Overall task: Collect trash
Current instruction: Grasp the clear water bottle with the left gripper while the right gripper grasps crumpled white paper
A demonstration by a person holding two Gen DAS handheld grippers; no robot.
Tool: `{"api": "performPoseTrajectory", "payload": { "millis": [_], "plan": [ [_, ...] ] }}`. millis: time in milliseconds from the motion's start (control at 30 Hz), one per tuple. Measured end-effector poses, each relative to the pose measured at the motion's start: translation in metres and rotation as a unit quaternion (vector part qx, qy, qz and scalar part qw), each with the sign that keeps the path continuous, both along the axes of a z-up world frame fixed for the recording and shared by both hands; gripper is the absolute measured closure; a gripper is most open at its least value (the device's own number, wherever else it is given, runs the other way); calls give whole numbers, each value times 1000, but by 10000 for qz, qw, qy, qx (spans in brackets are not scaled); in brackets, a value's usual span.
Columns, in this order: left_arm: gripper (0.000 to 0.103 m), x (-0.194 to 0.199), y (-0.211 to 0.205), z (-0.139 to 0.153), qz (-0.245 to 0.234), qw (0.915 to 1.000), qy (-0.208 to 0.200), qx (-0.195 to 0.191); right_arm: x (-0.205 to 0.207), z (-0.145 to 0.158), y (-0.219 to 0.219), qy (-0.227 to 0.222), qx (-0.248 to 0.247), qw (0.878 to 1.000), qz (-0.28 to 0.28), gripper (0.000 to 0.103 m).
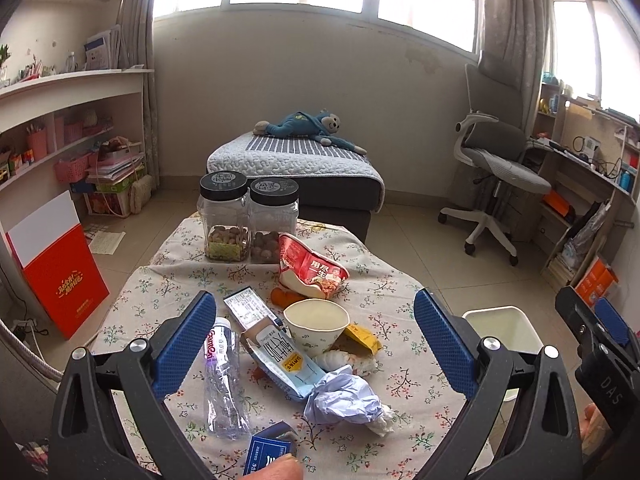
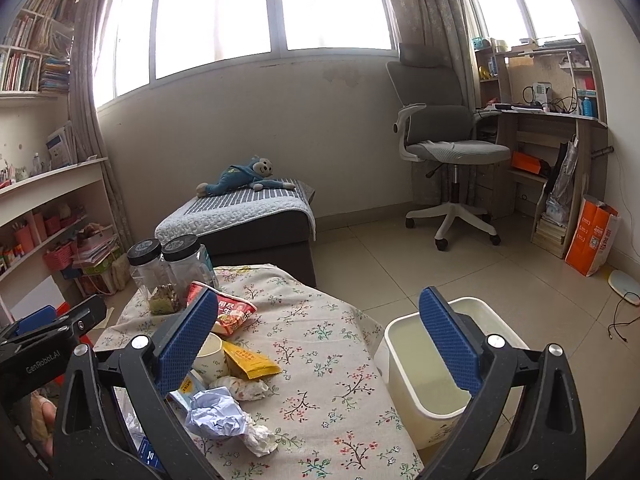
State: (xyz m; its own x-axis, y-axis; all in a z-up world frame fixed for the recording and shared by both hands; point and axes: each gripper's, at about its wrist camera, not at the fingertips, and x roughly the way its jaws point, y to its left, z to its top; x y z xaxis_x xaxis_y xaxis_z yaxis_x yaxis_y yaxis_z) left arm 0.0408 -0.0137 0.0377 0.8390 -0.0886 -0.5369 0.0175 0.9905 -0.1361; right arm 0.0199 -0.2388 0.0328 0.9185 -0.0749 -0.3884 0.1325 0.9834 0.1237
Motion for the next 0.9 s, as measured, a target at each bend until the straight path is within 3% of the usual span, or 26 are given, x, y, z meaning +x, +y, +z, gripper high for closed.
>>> {"api": "performPoseTrajectory", "payload": {
  "millis": [133, 200, 333, 433, 567, 633, 700, 767, 867, 900],
  "plan": [
    [7, 40, 38, -10, 33, 9940, 923, -590, 29, 2, 8, 615, 109, 9976, 294, 7],
    [7, 63, 51, -25, 56, 9864, 1563, -509, 47, -3, 12, 1054, 168, 9931, 478, 7],
    [7, 94, 78, -75, 340, 9618, 2712, -149, 85, -27, 25, 2064, 347, 9727, 1000, 7],
    [7, 107, 99, -119, 451, 9374, 3416, -506, 105, -52, 38, 2514, 342, 9570, 1408, 7],
    [7, 119, 98, -158, 443, 9224, 3826, -282, 121, -93, 50, 3067, 713, 9267, 2053, 7],
    [7, 126, 97, -170, 392, 9170, 3953, -366, 129, -113, 58, 3472, 917, 9022, 2390, 7],
    [9, 132, 95, -178, 352, 9131, 4039, -426, 133, -125, 69, 3704, 872, 8860, 2649, 7],
    [24, 136, 93, -186, 291, 9088, 4138, -439, 135, -130, 78, 3756, 668, 8834, 2722, 7],
    [45, 140, 93, -195, 156, 9020, 4281, -529, 142, -142, 88, 3947, 690, 8701, 2870, 7],
    [48, 140, 93, -196, 128, 9019, 4288, -513, 145, -147, 92, 4025, 694, 8657, 2895, 7]
  ]
}}
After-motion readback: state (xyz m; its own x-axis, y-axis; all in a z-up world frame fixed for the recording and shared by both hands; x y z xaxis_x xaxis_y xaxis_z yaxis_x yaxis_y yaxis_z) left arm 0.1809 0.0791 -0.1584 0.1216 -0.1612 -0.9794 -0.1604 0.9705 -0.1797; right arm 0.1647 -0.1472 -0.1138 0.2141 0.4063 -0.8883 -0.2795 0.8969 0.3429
